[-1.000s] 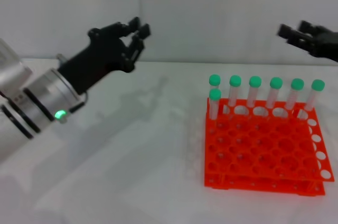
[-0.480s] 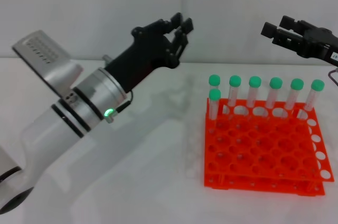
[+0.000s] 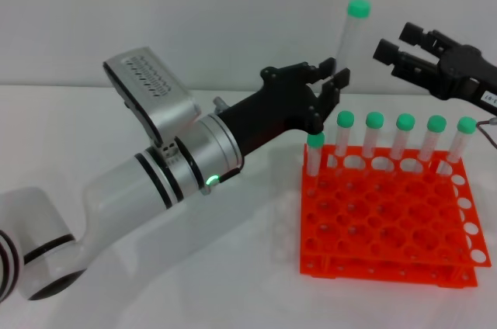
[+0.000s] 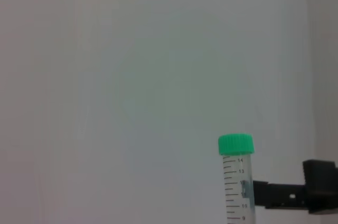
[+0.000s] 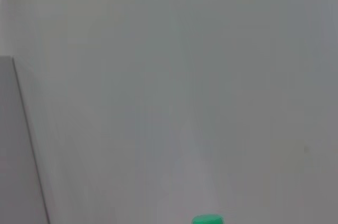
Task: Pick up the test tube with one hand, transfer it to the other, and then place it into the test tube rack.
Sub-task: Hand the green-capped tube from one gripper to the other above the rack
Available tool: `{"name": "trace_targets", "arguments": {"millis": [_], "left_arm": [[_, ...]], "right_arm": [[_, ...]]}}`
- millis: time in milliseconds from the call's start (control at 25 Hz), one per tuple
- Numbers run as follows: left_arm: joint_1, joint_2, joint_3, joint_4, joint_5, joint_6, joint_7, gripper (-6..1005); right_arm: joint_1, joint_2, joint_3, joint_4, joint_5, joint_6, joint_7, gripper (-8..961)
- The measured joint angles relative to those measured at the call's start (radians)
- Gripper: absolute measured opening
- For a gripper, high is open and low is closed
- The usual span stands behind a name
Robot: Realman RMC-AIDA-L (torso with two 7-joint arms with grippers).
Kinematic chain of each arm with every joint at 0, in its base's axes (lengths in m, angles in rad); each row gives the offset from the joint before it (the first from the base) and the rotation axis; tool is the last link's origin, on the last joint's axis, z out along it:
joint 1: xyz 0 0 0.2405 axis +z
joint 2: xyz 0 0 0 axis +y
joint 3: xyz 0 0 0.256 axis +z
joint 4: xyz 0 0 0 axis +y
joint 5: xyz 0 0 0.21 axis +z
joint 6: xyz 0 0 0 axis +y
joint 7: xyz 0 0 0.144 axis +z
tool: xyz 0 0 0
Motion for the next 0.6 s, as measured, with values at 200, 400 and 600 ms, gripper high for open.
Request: {"name": "trace_targets", "arguments": {"millis": [200,400,600], "left_arm": [[-0.004,-0.002,0.000,0.035,0.024,-0.005,0.031,191],[-0.001,-0.004,0.000,0.058,0.042,-0.011,0.041,191],[0.008,-0.005,0.000,0.066,0.044,-0.015,0.043,191]], "right_arm": [[0.013,0.016,-0.001,-0.001,-0.026,0.007,0.002,728],[0.026,0.027,0.001,-0.001,-0.040,0.011,0.001,724],[0.028,0.031,0.003,-0.001,-0.040,0.012,0.005,721]]}}
